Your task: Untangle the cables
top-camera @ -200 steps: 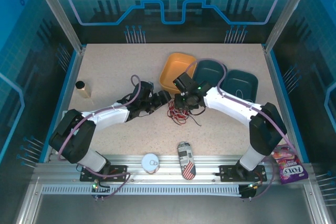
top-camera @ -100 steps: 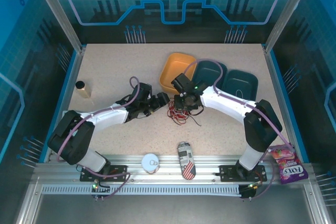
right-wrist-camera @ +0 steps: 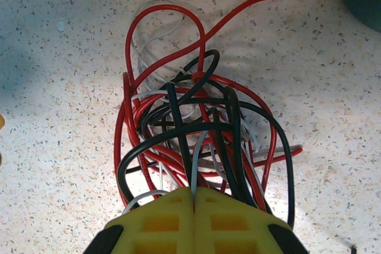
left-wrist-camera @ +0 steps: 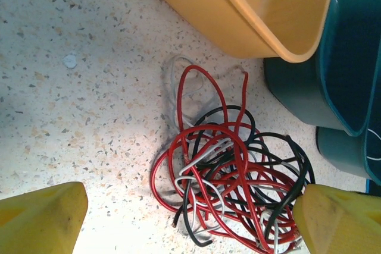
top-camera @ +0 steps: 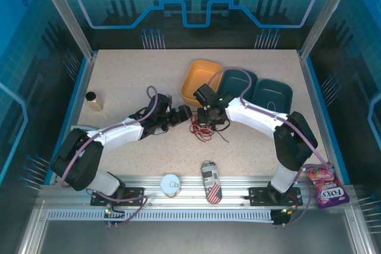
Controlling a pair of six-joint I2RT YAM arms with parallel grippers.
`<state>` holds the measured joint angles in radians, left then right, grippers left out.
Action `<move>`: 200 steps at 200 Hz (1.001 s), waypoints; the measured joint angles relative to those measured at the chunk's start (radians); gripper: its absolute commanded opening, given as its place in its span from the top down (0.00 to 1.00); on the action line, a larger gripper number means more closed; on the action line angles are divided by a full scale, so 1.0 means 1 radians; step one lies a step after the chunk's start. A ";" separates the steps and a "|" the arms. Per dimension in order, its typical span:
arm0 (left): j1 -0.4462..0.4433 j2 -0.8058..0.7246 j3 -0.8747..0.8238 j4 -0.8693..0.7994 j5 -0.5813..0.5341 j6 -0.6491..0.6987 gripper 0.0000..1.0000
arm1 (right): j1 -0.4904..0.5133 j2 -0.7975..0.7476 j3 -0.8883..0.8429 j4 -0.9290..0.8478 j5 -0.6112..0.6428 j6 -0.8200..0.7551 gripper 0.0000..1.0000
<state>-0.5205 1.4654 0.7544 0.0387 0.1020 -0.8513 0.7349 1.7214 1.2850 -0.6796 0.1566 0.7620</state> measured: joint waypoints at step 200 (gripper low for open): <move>-0.073 0.152 0.122 0.071 0.149 0.296 0.45 | 0.000 -0.234 -0.079 0.039 0.042 -0.010 1.00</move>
<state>-0.5938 1.6176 0.8768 0.1093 0.2508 -0.5552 0.7349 1.4876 1.2057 -0.6407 0.1989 0.7521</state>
